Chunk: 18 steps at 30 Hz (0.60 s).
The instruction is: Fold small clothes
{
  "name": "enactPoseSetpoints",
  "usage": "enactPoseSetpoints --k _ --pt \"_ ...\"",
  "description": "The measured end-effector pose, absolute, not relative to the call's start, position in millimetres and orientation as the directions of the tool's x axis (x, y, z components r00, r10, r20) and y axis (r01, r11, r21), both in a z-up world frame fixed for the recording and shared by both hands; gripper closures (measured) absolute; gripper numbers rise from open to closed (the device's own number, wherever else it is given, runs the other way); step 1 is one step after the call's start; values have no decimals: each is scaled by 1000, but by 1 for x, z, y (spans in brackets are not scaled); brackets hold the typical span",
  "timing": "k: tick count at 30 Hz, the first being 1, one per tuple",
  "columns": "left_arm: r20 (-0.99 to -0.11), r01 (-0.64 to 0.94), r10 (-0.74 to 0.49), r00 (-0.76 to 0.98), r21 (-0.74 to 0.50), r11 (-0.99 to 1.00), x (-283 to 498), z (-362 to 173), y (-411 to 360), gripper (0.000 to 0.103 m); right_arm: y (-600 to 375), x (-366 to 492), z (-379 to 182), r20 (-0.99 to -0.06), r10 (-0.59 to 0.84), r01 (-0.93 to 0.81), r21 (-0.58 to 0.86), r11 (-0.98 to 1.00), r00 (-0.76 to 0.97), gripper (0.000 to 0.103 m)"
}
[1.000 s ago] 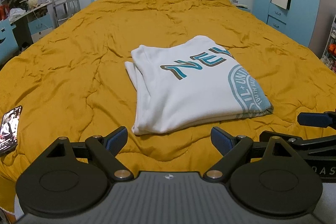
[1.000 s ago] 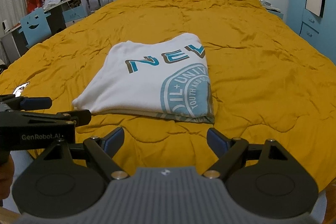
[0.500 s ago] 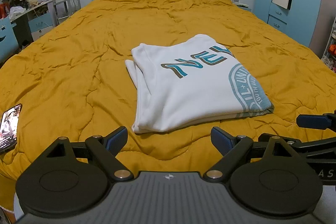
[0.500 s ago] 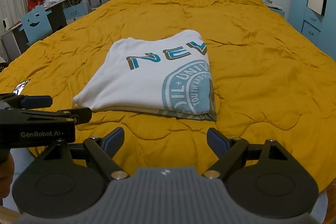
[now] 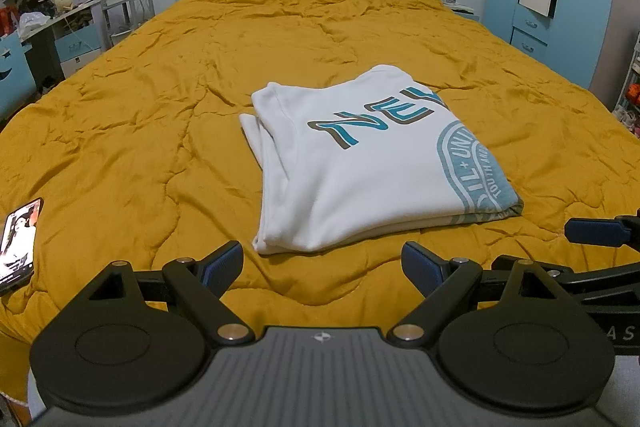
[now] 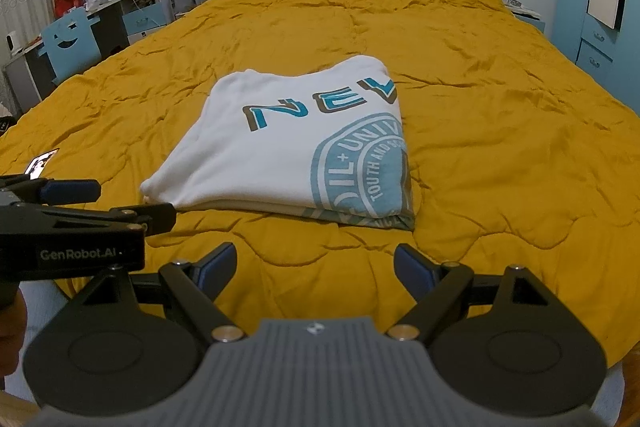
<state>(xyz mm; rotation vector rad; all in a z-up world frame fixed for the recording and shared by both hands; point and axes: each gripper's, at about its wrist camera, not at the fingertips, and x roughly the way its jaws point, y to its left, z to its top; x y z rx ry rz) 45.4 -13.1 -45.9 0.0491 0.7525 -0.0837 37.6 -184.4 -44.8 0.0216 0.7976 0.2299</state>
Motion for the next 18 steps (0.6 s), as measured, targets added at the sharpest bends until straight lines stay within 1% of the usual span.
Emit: enactPoseSetpoints --k 18 --pt "-692 89 -55 720 14 996 45 -46 -12 0 -184 38 -45 -708 211 -197 103 975 674 21"
